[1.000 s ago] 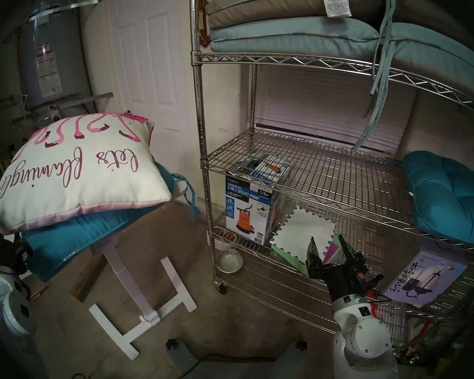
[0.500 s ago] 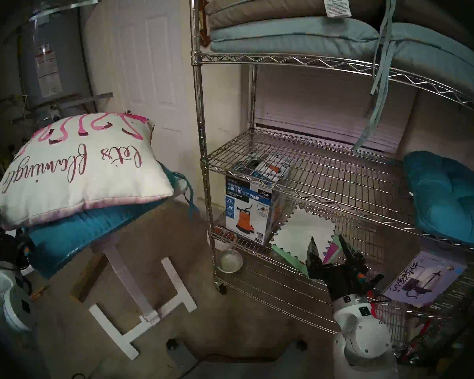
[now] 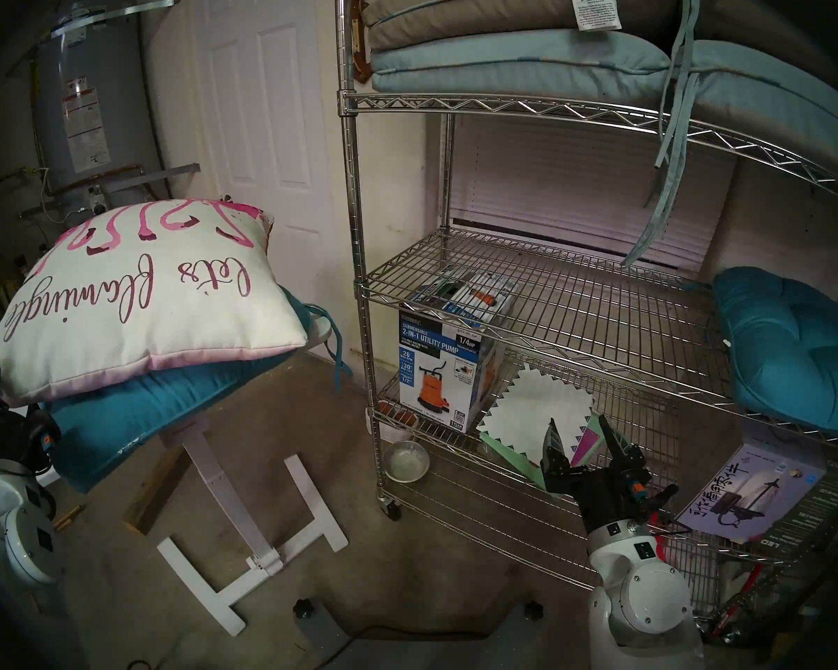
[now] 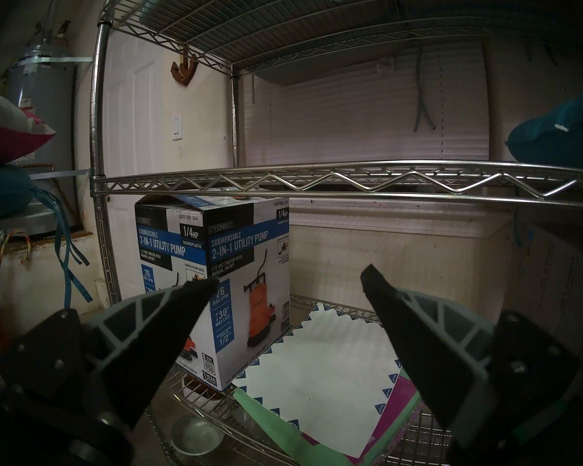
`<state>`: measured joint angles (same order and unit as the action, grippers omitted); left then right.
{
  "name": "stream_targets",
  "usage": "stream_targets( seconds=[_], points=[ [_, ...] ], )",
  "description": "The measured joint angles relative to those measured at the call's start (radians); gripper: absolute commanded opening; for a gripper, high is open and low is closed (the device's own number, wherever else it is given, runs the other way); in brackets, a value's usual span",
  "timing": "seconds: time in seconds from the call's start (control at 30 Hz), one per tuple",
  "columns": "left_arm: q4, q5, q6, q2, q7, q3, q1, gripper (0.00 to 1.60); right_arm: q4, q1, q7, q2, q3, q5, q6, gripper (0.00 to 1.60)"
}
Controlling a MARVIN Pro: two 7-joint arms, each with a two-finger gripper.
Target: Put cushion on the shelf
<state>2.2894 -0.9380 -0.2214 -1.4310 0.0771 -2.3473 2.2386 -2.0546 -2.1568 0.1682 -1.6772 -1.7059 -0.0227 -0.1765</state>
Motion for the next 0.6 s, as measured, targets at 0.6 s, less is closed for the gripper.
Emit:
stream_targets(
  seconds=[0.6],
  points=[
    [-0.001,-0.003,0.005,-0.001,0.003,-0.002,-0.008,1.6,-0.014,-0.03,0.064,0.086,0.07,-0.185,-0.225,1.6]
  ],
)
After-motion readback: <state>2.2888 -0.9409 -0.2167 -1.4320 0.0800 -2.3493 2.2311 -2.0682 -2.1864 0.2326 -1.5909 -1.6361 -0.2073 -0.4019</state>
